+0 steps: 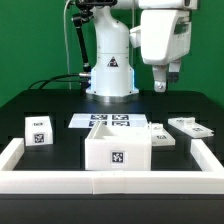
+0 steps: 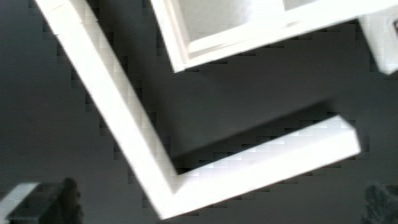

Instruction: Assemble cabinet

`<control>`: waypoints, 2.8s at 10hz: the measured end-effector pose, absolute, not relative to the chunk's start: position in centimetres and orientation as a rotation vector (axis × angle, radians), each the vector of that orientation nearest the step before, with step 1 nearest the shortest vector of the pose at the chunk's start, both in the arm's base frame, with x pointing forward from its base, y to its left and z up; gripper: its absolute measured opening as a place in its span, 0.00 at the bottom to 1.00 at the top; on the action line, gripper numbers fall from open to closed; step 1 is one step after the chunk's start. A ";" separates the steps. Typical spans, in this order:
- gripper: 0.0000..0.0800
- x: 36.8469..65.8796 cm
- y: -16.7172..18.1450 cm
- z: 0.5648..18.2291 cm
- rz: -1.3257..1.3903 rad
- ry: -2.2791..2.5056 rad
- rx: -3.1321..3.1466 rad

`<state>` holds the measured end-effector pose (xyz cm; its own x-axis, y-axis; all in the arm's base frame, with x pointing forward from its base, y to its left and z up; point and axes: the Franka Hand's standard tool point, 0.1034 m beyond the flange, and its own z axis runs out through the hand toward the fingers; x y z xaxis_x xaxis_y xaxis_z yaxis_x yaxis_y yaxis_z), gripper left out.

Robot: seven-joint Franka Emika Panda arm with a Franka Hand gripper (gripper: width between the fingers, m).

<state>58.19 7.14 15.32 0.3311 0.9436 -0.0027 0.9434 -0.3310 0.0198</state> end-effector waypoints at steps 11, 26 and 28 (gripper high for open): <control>1.00 53.4 3.8 11.5 0.070 2.119 2.265; 1.00 46.3 3.3 2.4 0.033 2.123 2.348; 1.00 46.4 3.4 2.2 0.031 2.118 2.355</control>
Offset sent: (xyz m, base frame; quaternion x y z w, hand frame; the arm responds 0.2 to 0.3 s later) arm 0.0000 0.0000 0.0000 0.0000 0.0000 0.0000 1.0000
